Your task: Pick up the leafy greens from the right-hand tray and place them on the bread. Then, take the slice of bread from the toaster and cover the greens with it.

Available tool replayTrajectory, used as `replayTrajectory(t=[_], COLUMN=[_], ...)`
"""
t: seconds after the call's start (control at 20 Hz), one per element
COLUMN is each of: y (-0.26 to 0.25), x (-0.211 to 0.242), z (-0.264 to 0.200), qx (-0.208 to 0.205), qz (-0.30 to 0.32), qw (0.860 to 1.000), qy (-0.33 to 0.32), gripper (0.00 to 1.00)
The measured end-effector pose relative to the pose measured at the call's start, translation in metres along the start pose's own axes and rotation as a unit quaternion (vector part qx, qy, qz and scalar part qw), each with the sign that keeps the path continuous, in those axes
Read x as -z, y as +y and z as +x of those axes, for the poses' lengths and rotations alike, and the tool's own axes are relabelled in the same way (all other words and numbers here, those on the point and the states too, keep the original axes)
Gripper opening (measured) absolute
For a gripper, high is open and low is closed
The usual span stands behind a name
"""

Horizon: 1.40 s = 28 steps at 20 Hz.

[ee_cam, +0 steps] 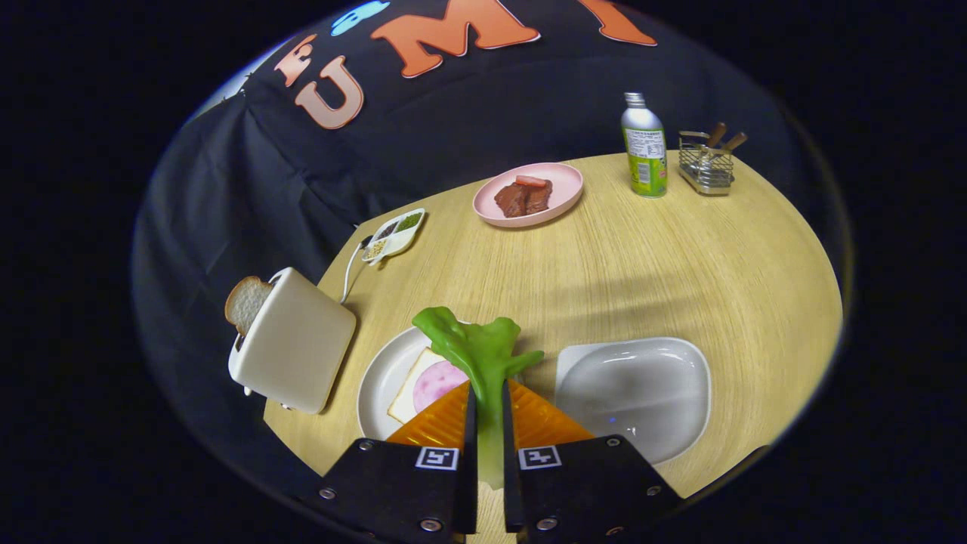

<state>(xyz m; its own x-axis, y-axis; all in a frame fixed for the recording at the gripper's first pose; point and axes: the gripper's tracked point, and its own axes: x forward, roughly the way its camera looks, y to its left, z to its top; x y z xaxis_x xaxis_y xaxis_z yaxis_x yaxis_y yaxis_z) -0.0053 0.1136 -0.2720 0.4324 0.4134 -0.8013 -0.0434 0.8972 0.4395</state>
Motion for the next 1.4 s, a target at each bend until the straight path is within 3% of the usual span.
replayTrajectory(t=[0.45,0.65,0.7,0.9,1.15,1.4], y=[0.034,0.042,0.044,0.05,0.063,0.095], x=[0.024,0.033,0.034,0.035,0.013,-0.011], z=[0.035,0.041,0.042,0.047,0.041,0.025], qx=[-0.028,-0.031,-0.031,-0.022,-0.018,-0.028], qz=[-0.017,-0.017,-0.018,-0.028,-0.03,-0.049], qw=[0.999,0.998,0.998,0.998,0.999,0.998], qy=[0.033,0.051,0.053,0.055,0.034,0.017], gripper=[0.16,0.31,0.4,0.59,0.69,0.89])
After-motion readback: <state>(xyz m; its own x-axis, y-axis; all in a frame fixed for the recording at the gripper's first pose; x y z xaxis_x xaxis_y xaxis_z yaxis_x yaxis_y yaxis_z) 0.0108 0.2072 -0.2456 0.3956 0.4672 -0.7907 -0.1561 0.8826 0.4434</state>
